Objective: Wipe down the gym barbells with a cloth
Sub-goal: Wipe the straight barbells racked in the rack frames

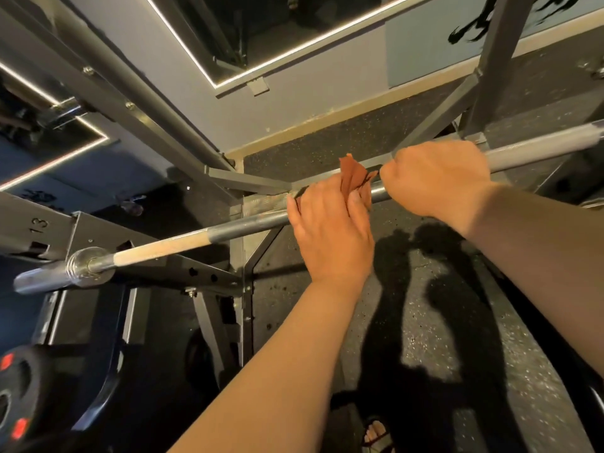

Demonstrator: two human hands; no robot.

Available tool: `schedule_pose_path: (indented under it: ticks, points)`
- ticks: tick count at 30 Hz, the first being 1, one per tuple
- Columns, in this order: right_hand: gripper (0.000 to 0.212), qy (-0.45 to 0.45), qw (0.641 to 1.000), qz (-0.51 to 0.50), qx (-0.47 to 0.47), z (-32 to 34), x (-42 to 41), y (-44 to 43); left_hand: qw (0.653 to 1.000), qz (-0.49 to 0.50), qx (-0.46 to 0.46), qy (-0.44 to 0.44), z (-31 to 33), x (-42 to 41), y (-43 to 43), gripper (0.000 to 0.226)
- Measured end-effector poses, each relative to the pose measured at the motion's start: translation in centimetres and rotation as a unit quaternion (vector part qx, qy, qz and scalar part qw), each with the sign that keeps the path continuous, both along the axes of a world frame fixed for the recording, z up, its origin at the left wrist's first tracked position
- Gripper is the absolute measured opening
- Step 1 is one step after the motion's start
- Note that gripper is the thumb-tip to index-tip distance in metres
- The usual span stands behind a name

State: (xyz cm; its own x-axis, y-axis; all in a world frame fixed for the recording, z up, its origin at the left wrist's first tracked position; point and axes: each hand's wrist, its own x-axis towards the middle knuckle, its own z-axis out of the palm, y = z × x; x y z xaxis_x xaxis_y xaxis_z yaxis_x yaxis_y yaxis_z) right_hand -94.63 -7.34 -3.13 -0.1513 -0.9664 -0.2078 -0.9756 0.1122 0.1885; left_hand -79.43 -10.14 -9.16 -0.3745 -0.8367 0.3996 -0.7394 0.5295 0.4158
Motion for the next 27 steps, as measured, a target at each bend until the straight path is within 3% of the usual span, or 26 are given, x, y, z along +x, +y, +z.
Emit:
schedule_pose_path:
  ticks: [3,7,10,16,19,22,24,27]
  points:
    - [0.006,-0.026,1.000,0.002,-0.015,0.3,-0.3,0.2,1.000,0.014,-0.011,-0.016,-0.2,2.3,-1.2,0.036]
    - [0.019,-0.026,0.999,0.011,-0.046,-0.7,-0.5,0.3,0.985,0.154,0.026,0.075,-0.1,0.4,-0.9,0.041]
    - [0.034,-0.023,0.996,0.000,-0.086,-1.5,-0.5,0.2,0.992,0.099,0.031,0.069,0.1,-2.9,1.0,0.037]
    - [0.037,-0.027,0.992,0.042,-0.117,-1.9,-1.1,0.4,0.998,-0.051,-0.007,-0.041,-0.2,-0.7,-0.3,0.036]
    - [0.035,0.004,0.995,0.050,-0.090,-2.1,-2.7,1.2,0.998,-0.038,0.002,-0.048,0.0,-0.9,-0.5,0.037]
    - [0.040,0.029,0.996,-0.040,-0.071,-1.9,-4.7,2.4,1.000,0.021,-0.006,-0.013,0.0,-2.5,0.1,0.035]
    - [0.033,0.041,0.996,-0.039,-0.067,-2.2,-4.8,2.1,0.997,0.071,-0.009,0.022,0.0,-3.9,0.5,0.034]
    - [0.035,-0.026,0.991,-0.088,-0.099,-1.9,-4.4,1.4,0.998,0.059,0.013,0.022,-0.3,-6.2,1.7,0.031]
